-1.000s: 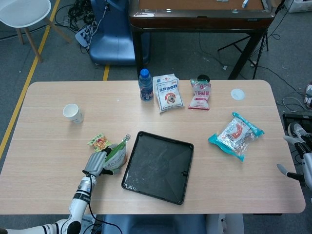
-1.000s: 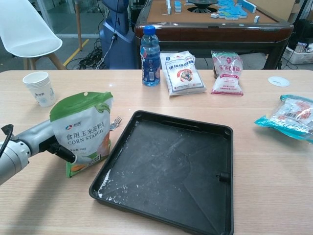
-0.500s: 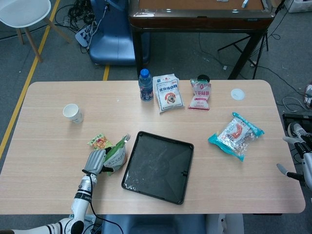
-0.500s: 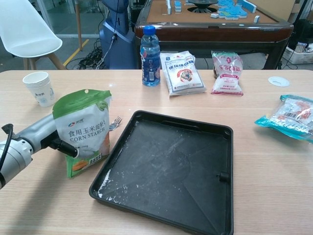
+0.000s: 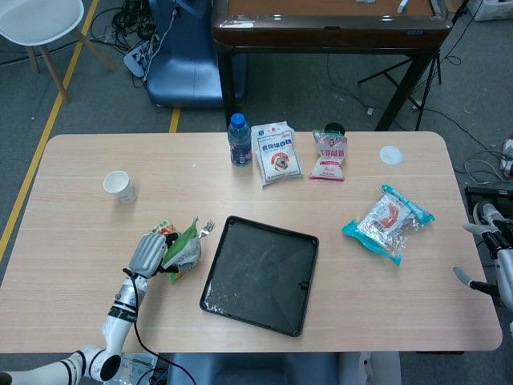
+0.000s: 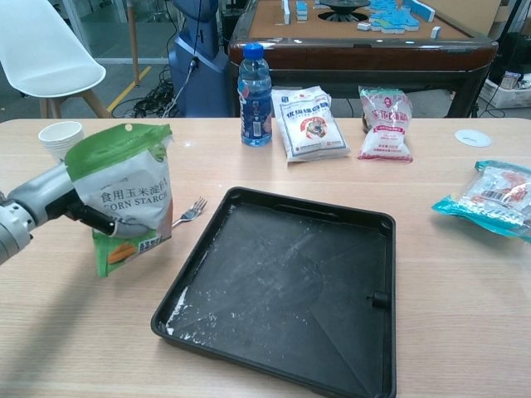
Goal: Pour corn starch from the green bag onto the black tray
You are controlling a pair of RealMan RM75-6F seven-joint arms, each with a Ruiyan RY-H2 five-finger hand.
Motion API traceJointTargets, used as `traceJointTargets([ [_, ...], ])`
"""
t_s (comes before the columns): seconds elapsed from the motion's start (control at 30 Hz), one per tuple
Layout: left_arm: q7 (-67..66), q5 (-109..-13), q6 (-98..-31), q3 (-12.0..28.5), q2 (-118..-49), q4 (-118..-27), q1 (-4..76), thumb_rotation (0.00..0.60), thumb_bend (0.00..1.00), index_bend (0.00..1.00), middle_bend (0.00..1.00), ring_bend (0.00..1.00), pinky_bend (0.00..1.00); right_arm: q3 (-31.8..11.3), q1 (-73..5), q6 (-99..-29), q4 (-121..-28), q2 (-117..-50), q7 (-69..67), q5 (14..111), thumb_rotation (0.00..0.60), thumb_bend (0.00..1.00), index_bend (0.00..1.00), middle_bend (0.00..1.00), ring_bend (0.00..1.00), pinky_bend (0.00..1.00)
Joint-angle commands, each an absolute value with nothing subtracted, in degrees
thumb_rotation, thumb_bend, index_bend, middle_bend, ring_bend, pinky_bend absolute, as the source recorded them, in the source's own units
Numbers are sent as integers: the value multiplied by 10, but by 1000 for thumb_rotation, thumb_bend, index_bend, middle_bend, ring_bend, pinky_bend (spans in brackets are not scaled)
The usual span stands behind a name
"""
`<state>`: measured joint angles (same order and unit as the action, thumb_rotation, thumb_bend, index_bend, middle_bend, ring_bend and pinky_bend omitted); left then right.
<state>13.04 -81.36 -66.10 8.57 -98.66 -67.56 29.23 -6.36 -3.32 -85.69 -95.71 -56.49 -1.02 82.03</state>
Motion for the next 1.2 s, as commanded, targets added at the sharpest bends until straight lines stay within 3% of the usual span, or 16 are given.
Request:
traceJointTargets([
  [0.03, 150, -854, -649, 71, -938, -698, 316, 600, 138, 530, 597, 604, 770, -64, -35, -855, -957, -567, -8, 821, 600, 97, 281, 310, 154, 182],
  [0.3, 100, -916, -616, 51, -872, -753, 366, 600, 233, 527, 597, 602, 770, -65, -42, -850, -957, -572, -6, 828, 600, 97, 281, 310, 154, 181],
  [0.6, -8, -946, -530, 30, -853, -785, 430, 600, 270, 519, 597, 601, 770, -64, -42, -855, -959, -573, -7, 835, 600, 96, 281, 310, 154, 182],
  [1.2, -351, -887, -411, 38, -815, -852, 495, 600, 321, 480, 596, 587, 770, -63, -39, -858, -947, -579, -20, 832, 600, 96, 281, 310, 154, 182],
])
